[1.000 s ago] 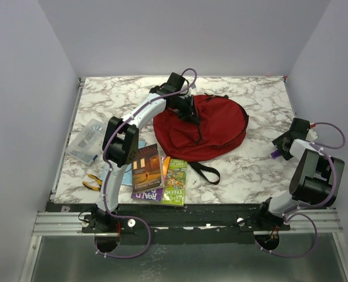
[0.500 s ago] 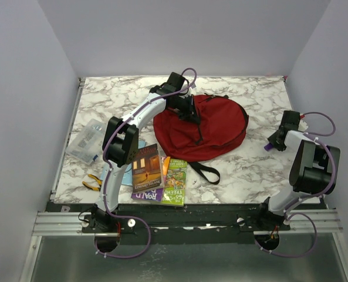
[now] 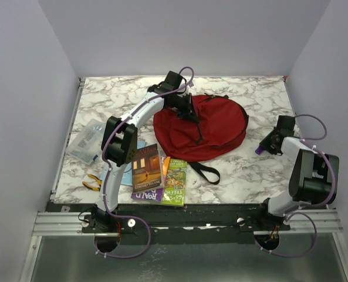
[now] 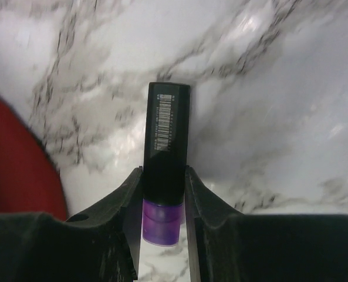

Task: Pack the student bag
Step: Pick up the stationery from the center of the board, then place the stationery in the student bag.

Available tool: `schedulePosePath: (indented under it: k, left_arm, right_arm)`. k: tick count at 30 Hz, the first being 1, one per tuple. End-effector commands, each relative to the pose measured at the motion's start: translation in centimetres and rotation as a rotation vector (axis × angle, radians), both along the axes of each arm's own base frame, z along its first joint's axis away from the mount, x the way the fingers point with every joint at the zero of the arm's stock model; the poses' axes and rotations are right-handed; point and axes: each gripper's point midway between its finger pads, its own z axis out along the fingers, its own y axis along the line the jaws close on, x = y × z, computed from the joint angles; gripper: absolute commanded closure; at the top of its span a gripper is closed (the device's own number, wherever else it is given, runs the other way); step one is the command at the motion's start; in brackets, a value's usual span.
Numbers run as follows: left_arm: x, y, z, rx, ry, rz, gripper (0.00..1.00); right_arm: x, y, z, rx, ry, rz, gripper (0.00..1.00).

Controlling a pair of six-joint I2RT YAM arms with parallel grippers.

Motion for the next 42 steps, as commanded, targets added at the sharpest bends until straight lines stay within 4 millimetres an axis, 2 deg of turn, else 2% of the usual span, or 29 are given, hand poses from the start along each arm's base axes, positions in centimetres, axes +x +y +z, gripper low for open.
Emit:
schedulePosePath:
  k: [1,5,8,10,13,15,18,21,26,31,36,42]
  left_arm:
    - [-0.2,0.0,1.9,-0.041,-0.006,-0.015,1.00]
    - [0.2,0.2,1.3,-0.034,0.004,-0.006,1.00]
    - [0.8,0.6,0.7,-0.023,0.011,0.014,1.00]
    - [1.1,1.1,0.0,-0.002,0.015,0.035,1.00]
    - [1.2,1.9,-0.7,0.039,0.009,0.067,1.00]
    - [1.3,2.1,-0.6,0.045,0.000,0.073,1.00]
    - [1.7,2.6,-0.5,0.047,-0.002,0.085,1.00]
    - [2.1,3.2,-0.5,0.044,0.001,0.097,1.00]
    - [2.1,3.4,-0.5,0.042,0.001,0.098,1.00]
    - [1.8,3.3,-0.2,0.033,0.003,0.091,1.00]
    - [1.5,2.9,0.2,0.015,0.006,0.081,1.00]
    - [1.3,2.8,0.7,0.009,-0.002,0.077,1.00]
  right_arm:
    - [-2.5,3.5,0.8,0.093,0.012,0.137,0.99]
    - [-1.3,3.4,5.9,0.041,-0.128,0.176,0.99]
    - [0.4,4.7,10.0,0.050,-0.245,0.241,0.99]
    - [1.6,6.8,12.1,0.068,-0.304,0.318,0.99]
    - [3.4,12.1,14.1,0.111,-0.339,0.489,0.99]
    - [4.2,16.6,14.1,0.149,-0.325,0.613,0.99]
    - [5.2,21.8,13.5,0.210,-0.334,0.727,0.99]
    - [6.0,25.7,12.4,0.292,-0.344,0.799,0.99]
    - [7.1,31.0,8.8,0.366,-0.270,0.918,0.99]
    - [7.1,32.4,6.6,0.432,-0.233,0.925,0.99]
    - [8.2,34.5,8.0,0.573,-0.353,0.911,0.99]
    - [11.1,33.8,6.1,0.567,-0.421,0.721,0.97]
